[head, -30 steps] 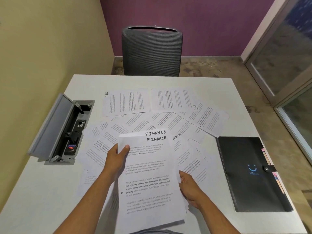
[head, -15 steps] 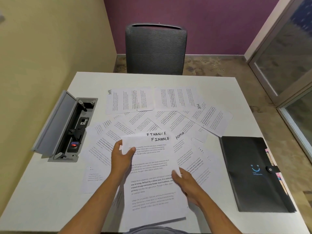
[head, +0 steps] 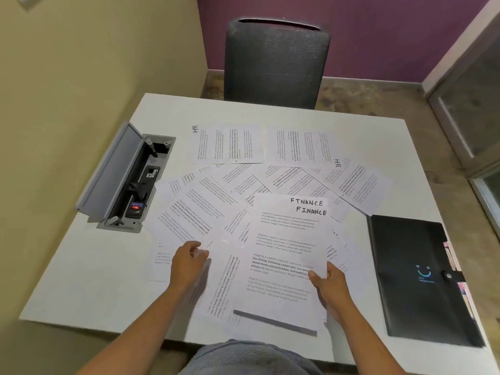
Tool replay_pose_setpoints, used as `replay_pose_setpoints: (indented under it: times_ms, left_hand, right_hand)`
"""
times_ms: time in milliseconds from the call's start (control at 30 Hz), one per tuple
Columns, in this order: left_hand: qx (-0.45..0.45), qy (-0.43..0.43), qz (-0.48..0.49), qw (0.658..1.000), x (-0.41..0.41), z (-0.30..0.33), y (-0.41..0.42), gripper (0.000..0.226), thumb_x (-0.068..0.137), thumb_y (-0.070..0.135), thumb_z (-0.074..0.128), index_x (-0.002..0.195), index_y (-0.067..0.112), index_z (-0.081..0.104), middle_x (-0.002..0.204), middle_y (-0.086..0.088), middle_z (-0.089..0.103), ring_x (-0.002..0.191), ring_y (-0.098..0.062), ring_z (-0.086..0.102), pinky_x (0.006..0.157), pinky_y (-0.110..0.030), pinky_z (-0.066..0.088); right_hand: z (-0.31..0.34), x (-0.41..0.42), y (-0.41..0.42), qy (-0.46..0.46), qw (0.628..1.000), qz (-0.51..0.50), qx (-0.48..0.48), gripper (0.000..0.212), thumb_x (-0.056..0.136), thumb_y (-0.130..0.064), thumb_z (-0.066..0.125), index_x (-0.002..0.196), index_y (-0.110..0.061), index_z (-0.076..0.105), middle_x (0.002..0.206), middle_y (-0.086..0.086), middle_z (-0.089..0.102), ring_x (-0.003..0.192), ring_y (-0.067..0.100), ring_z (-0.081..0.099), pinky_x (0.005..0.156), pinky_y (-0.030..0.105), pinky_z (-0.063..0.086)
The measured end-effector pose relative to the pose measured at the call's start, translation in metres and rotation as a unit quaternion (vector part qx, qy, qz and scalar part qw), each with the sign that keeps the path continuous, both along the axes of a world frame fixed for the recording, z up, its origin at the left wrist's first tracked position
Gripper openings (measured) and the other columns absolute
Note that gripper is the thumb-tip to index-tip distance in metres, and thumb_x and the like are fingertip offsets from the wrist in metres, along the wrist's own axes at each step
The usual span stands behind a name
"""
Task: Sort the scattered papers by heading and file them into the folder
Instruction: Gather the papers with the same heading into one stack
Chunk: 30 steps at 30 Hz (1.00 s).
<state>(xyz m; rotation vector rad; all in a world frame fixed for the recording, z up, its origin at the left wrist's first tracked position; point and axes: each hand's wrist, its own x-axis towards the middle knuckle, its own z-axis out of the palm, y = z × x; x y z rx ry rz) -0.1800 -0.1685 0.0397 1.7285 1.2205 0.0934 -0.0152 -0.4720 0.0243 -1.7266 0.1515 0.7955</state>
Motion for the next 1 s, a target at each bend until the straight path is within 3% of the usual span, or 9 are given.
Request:
replay_pose_setpoints:
  times_ms: [167,300,467,600,667,767,833,933,1000]
  left_hand:
    - [0.103,0.034,-0.175,0.979,-0.036,-0.022,-0.023,0.050,0.083,0.035,0.074,0.126,0.015,0.058,0.129,-0.002,0.055,0.117,-0.018,0.055,0.101,-0.034,0.044]
    - [0.193,0.062,-0.373,0.905,-0.047,-0.041,-0.056,0.082,0.079,0.069,0.057,0.141,0.015,0.048,0.149,-0.007,0.041,0.137,-0.021,0.032,0.110,-0.033,0.020]
    - [0.190,0.136,-0.503,0.832,-0.047,-0.060,-0.094,0.107,0.078,0.077,0.047,0.156,0.021,-0.001,0.158,-0.002,-0.022,0.147,-0.024,-0.021,0.115,-0.039,-0.018]
    - [0.215,0.186,-0.546,0.788,-0.048,-0.077,-0.101,0.122,0.070,0.084,0.046,0.148,0.025,-0.027,0.150,-0.006,-0.041,0.139,-0.026,-0.039,0.113,-0.050,-0.020]
    - [0.233,0.171,-0.540,0.791,-0.052,-0.083,-0.099,0.121,0.067,0.088,0.040,0.148,0.027,-0.027,0.155,-0.008,-0.033,0.141,-0.023,-0.034,0.113,-0.050,-0.017]
    - [0.225,0.188,-0.530,0.796,-0.053,-0.083,-0.098,0.108,0.074,0.089,0.027,0.156,0.023,0.001,0.162,-0.012,0.005,0.148,-0.026,-0.005,0.113,-0.048,-0.001]
    - [0.230,0.168,-0.511,0.811,-0.054,-0.086,-0.099,0.095,0.083,0.081,0.029,0.156,0.022,0.014,0.161,-0.010,0.013,0.147,-0.026,0.006,0.113,-0.046,0.005]
    - [0.255,0.101,-0.458,0.846,-0.052,-0.086,-0.103,0.064,0.090,0.050,0.049,0.144,0.016,0.041,0.151,-0.010,0.041,0.137,-0.029,0.040,0.113,-0.046,0.030]
    - [0.264,0.077,-0.409,0.870,-0.048,-0.075,-0.105,0.049,0.078,0.021,0.068,0.126,0.015,0.057,0.125,-0.009,0.065,0.108,-0.030,0.065,0.084,-0.044,0.056]
  right_hand:
    - [-0.005,0.002,-0.019,0.004,0.999,-0.034,-0.015,0.043,0.092,-0.005,0.064,0.134,-0.014,0.056,0.122,0.002,0.068,0.111,0.022,0.064,0.102,0.046,0.049]
    - [-0.005,0.002,-0.032,0.007,0.998,-0.049,-0.025,0.048,0.094,-0.009,0.063,0.140,-0.014,0.051,0.127,0.003,0.066,0.112,0.024,0.063,0.100,0.052,0.049]
    - [-0.001,0.002,-0.042,-0.009,0.997,-0.058,-0.049,0.042,0.094,-0.012,0.063,0.135,-0.015,0.054,0.122,0.001,0.066,0.105,0.019,0.064,0.095,0.048,0.053]
    - [0.005,0.005,-0.054,-0.022,0.996,-0.062,-0.062,0.032,0.095,-0.015,0.062,0.125,-0.021,0.055,0.114,-0.004,0.066,0.099,0.016,0.064,0.082,0.040,0.056]
    - [0.005,0.008,-0.062,-0.023,0.995,-0.066,-0.071,0.032,0.095,-0.014,0.062,0.126,-0.019,0.055,0.116,-0.002,0.065,0.100,0.019,0.063,0.088,0.045,0.054]
    - [0.002,0.010,-0.076,-0.016,0.994,-0.069,-0.086,0.032,0.095,-0.015,0.062,0.126,-0.019,0.056,0.117,-0.003,0.066,0.105,0.023,0.063,0.092,0.051,0.053]
    - [-0.001,0.009,-0.083,-0.009,0.994,-0.067,-0.091,0.031,0.095,-0.017,0.062,0.125,-0.021,0.057,0.115,-0.005,0.066,0.104,0.022,0.064,0.088,0.048,0.055]
    - [-0.005,0.010,-0.090,-0.002,0.993,-0.069,-0.095,0.028,0.095,-0.017,0.062,0.122,-0.019,0.057,0.115,-0.003,0.067,0.100,0.018,0.064,0.084,0.043,0.055]
    - [-0.005,0.012,-0.092,0.001,0.994,-0.072,-0.088,0.027,0.095,-0.015,0.061,0.121,-0.018,0.057,0.113,-0.003,0.067,0.097,0.016,0.064,0.082,0.041,0.055]
